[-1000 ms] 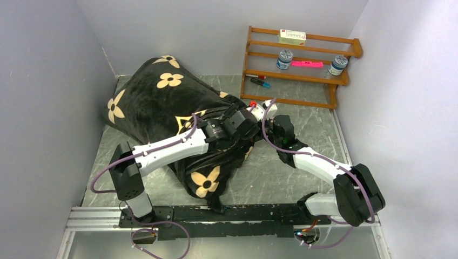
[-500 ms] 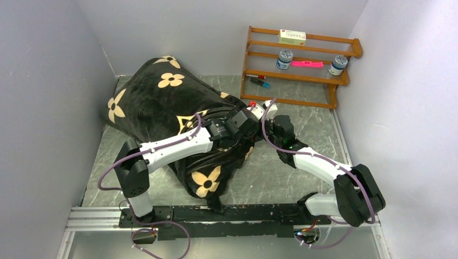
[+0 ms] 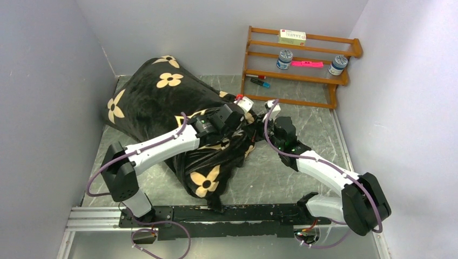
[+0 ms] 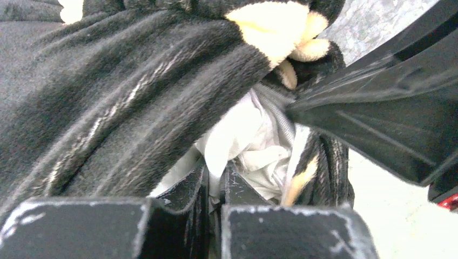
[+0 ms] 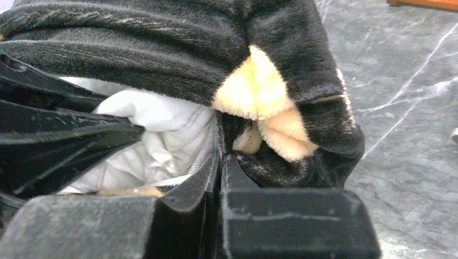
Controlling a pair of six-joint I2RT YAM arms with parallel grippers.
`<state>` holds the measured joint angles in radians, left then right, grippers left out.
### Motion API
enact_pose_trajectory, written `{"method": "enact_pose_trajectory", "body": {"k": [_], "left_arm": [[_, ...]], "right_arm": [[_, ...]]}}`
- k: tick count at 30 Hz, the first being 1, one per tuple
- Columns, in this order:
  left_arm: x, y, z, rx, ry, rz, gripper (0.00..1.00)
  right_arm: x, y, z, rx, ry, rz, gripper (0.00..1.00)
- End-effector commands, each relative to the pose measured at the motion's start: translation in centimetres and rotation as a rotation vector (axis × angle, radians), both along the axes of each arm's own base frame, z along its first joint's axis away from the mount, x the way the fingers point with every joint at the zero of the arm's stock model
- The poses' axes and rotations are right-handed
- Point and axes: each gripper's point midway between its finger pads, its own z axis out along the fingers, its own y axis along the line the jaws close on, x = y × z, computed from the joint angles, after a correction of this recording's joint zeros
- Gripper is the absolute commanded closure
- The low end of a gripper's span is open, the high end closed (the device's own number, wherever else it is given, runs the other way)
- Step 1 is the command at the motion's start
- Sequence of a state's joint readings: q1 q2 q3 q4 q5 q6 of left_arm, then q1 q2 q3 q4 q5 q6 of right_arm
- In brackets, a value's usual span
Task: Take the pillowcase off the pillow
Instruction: Remove the pillow from the pillowcase.
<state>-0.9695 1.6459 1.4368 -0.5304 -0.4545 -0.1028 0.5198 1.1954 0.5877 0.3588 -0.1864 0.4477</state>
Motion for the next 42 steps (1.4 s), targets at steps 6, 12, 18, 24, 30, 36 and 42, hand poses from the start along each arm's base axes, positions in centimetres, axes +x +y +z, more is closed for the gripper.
{"method": "enact_pose_trajectory", "body": {"k": [6,12,18,24,30,36,42], "left_arm": [[1.6,6.8,4.9,-0.107,-0.043,0.111,0.95],[0.9,8.0,7.3,-0.237,-0.028,0.075,0.95],[0.3,9.2,9.5,-0.340,-0.034,0.043,0.95],[-0.1,10.1,10.5,-0.390,-0.024,0.018,0.95],[-1.8,7.8,10.9,-0.476,0.012,-0.144,0.95],[-2.0,7.0,10.2,-0.485,0.036,-0.186,0.95],[-1.4,7.7,9.0,-0.444,0.031,-0.151,0.95]], "right_arm": [[1.1,-5.4,-2.4,-0.155,0.024,-0.185,0.99],[1.8,-8.5,-4.2,-0.179,0.079,-0.267,1.00],[2.2,-9.8,-6.0,-0.212,0.131,-0.306,1.00],[2.9,-11.5,-8.3,-0.254,0.203,-0.393,1.00],[3.5,-8.5,-8.9,-0.188,0.209,-0.262,0.98],[3.8,-5.0,-6.0,-0.129,0.127,-0.131,0.91],[1.9,-3.9,0.5,-0.105,-0.034,0.003,0.54]]}}
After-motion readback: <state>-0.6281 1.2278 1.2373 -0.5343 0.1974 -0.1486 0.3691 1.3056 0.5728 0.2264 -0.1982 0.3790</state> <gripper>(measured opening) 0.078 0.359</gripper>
